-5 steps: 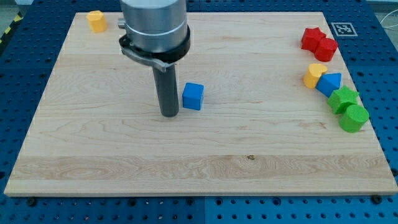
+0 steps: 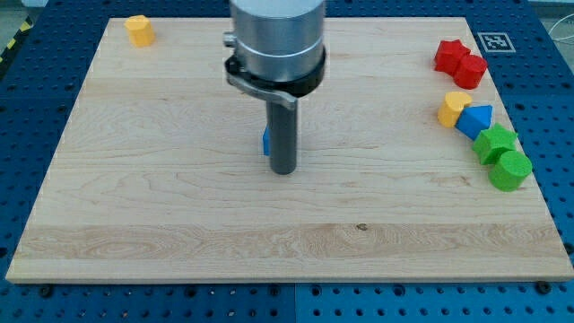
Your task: Move the blue cube towards the top center of the board
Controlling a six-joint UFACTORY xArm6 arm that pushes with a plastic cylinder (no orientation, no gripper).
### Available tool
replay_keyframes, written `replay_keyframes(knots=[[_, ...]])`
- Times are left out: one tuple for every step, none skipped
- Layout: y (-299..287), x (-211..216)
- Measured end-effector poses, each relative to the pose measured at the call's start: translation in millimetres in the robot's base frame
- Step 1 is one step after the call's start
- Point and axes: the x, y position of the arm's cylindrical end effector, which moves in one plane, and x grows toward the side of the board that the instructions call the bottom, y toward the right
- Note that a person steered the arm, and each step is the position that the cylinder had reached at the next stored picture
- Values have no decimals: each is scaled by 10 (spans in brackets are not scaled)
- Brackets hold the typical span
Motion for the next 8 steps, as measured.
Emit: replay_keyframes(knots=[[24, -117], [8, -309], [-14, -465], [-14, -415], [-83, -410], [-244, -525], [-404, -860], [-442, -1154]])
